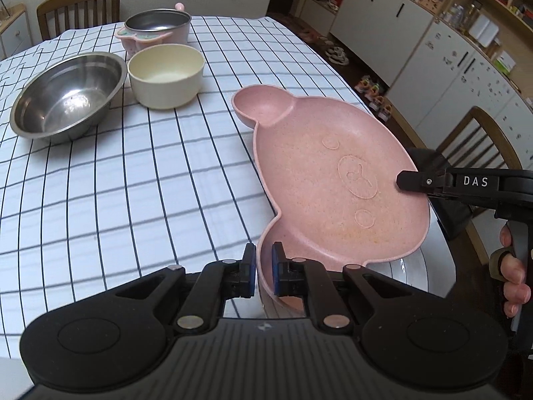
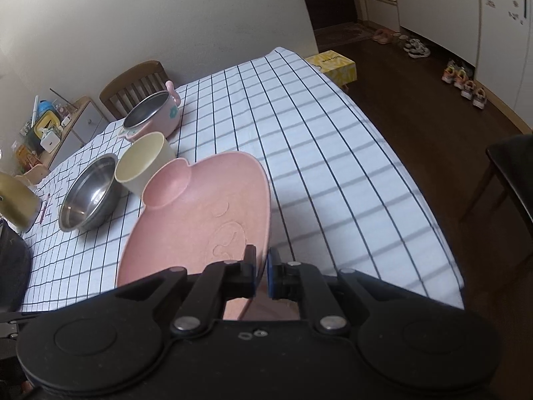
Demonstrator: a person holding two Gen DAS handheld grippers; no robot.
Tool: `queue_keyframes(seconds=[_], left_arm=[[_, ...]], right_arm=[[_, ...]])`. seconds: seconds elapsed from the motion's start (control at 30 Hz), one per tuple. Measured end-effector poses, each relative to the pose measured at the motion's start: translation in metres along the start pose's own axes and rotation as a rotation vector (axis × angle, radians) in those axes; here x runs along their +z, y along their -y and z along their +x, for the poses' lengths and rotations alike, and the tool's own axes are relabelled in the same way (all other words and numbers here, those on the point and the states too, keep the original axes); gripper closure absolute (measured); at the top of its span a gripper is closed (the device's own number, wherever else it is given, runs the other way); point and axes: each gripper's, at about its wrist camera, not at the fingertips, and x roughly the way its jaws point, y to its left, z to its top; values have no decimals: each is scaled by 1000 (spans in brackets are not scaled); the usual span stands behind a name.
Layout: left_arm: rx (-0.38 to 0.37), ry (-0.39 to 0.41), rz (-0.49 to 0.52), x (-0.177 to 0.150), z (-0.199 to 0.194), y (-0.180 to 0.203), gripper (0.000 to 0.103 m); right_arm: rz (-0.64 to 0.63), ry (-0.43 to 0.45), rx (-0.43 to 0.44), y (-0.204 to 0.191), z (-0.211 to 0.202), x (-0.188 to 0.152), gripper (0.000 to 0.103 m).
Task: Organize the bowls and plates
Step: 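Lift the pink plate with the left gripper while the right gripper lifts it too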
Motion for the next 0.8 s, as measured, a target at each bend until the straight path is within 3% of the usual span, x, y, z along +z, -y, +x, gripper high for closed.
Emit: queue_keyframes(seconds=[0.43,0.8], left_arm=[[-3,-39,35,-47,-9,6,95],[21,-54,41,-59,-8,5,95]], right_arm=[[67,13,-4,9,-25,-66,95],[66,5,6,15,-22,-91,95]])
